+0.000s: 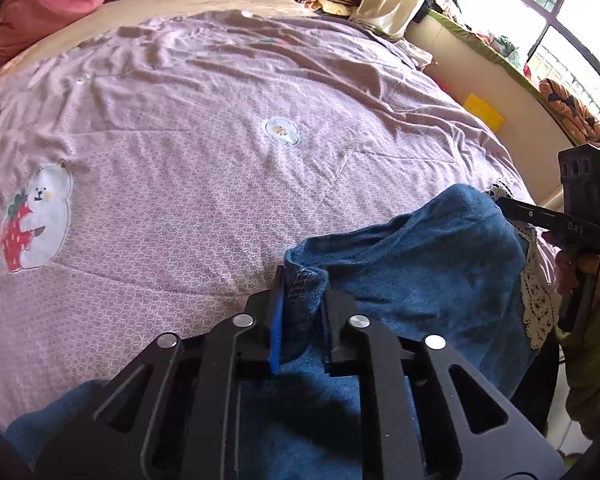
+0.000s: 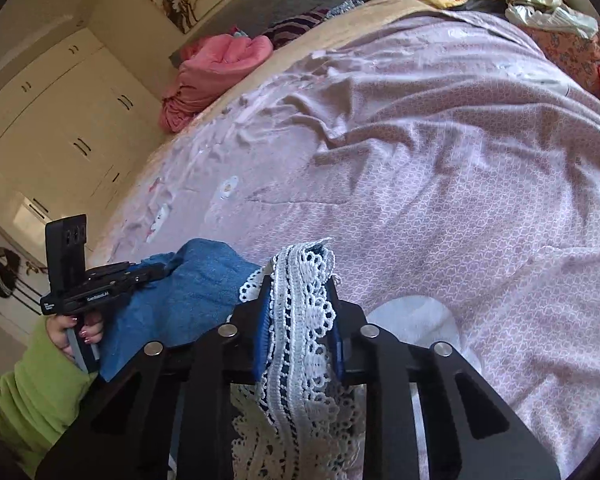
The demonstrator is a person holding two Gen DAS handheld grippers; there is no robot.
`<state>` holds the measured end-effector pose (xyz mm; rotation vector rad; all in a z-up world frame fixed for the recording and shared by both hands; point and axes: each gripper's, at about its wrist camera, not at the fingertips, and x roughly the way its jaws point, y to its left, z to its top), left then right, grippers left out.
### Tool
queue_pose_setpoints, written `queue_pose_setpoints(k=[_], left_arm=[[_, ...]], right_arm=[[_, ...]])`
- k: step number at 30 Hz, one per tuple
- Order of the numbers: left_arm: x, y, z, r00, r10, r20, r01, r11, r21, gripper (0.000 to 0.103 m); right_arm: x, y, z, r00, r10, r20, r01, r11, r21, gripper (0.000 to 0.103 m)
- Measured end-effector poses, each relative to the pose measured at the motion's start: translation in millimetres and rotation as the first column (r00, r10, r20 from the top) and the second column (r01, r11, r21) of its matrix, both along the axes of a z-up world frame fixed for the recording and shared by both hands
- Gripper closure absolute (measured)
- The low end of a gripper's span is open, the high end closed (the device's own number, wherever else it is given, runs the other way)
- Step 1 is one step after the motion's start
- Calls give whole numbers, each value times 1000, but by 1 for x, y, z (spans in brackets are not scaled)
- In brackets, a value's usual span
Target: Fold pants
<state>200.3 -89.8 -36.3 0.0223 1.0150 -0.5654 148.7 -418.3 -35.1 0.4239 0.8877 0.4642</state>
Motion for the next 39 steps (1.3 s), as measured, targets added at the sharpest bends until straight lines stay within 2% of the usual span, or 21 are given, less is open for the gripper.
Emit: queue_pose_setpoints(k=[6,14,15,17,19,20,22,23,24,26,28,31,38,39], left_arm=[[-2,4,18,998,44,47,-42,998,-38,101],[21,-3,40,992,84,93,-81,996,-38,102],[23,-4,38,992,82,92,-80,996,-33,102],[27,-5,30,993,90,80,-89,996,-15,102],[27,-3,24,994,97,60,-96,995,-19,102],[26,0,21,992,109,62,-108,994,-17,101],[24,4,20,991,116,63,-114,993,-27,100],[20,7,21,989,128,68,-126,992,-31,100],[18,10,23,988,134,71,-132,991,-35,99],[7,15,30,984,146,104,-142,989,-45,92],[-3,21,37,977,167,131,-163,986,-38,79],[-30,21,46,975,146,166,-143,989,-34,74],[-114,-7,39,983,-40,177,36,999,25,70],[-126,-12,35,984,-64,169,60,998,31,65]], right_arm=[[-19,2,34,988,-23,151,33,997,-64,86],[1,-1,61,967,-72,243,111,982,-152,89],[6,-1,59,969,-72,235,114,979,-171,89],[16,-4,46,989,-83,125,101,984,-146,89],[21,-4,34,996,-72,47,78,987,-143,85],[19,-3,30,996,-81,36,86,982,-168,82],[11,-7,26,994,-101,41,107,977,-185,63],[6,-11,25,993,-106,41,112,978,-176,58],[-1,-18,25,990,-131,42,136,976,-168,49],[-14,-26,25,986,-158,45,163,974,-160,47],[-33,-32,25,986,-158,48,163,974,-154,47],[-57,-26,24,991,-127,36,131,975,-180,47],[-92,-8,10,996,-89,-19,83,976,-203,47],[-94,-6,6,996,-82,-27,75,975,-207,47]])
